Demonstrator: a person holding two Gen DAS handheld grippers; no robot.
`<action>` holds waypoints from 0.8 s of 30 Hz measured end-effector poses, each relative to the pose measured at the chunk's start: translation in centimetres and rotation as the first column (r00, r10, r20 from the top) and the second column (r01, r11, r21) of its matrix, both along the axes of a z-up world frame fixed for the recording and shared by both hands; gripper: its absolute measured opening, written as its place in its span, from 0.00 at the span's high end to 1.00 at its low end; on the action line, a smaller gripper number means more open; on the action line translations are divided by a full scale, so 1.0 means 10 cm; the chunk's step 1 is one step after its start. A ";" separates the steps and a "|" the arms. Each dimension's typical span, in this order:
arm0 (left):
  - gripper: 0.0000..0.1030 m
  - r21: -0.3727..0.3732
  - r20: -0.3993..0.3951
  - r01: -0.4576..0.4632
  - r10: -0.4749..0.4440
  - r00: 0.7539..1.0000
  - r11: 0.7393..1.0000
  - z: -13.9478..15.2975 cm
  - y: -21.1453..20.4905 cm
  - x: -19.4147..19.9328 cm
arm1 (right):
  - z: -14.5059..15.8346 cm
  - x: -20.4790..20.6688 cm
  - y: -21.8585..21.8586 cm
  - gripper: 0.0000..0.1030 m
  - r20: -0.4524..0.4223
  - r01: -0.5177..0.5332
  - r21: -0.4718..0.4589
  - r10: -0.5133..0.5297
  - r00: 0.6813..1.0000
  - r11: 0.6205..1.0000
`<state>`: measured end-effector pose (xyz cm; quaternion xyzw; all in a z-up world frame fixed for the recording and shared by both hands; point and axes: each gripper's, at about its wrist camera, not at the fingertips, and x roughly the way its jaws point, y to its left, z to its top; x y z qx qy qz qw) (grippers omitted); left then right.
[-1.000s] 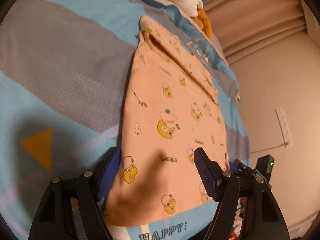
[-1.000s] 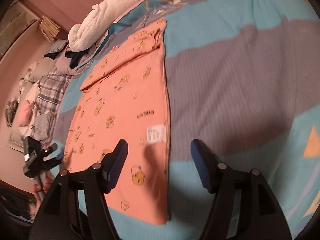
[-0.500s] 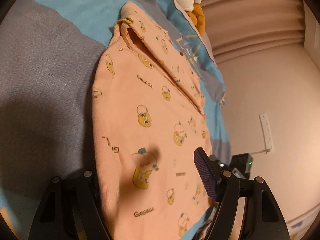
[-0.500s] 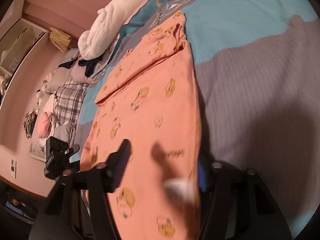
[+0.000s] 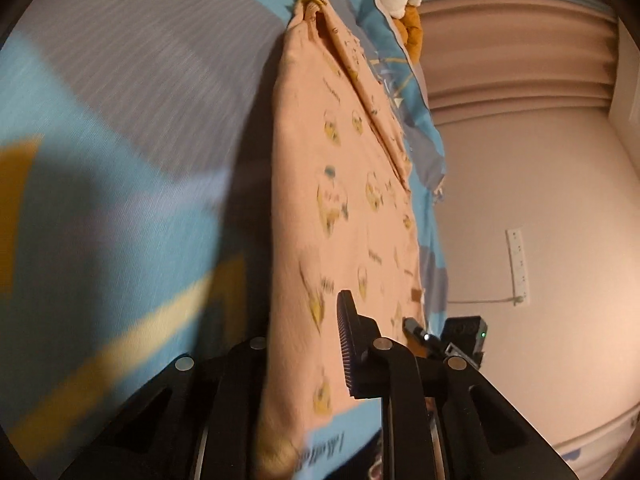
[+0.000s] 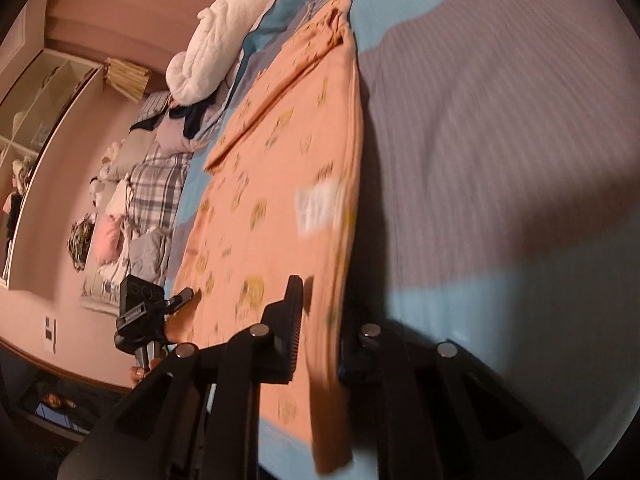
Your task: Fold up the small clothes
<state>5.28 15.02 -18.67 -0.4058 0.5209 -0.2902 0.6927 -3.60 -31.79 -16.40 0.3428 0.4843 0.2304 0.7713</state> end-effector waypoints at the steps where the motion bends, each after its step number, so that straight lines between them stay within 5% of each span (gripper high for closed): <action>1: 0.82 0.005 -0.001 -0.002 0.002 1.000 1.000 0.01 0.01 -0.04 | 0.00 -0.03 0.02 0.89 -0.001 -0.001 0.000 0.001 1.000 1.000; 13: 0.92 0.098 -0.011 -0.063 0.064 0.998 0.993 0.11 -0.05 -0.02 | 0.07 -0.11 0.16 0.96 0.056 0.035 -0.064 -0.031 0.998 0.997; 24: 0.99 -0.097 0.098 -0.100 0.110 0.989 0.990 0.36 0.04 0.04 | 0.37 -0.08 0.20 0.96 0.170 0.035 0.055 -0.044 0.984 0.998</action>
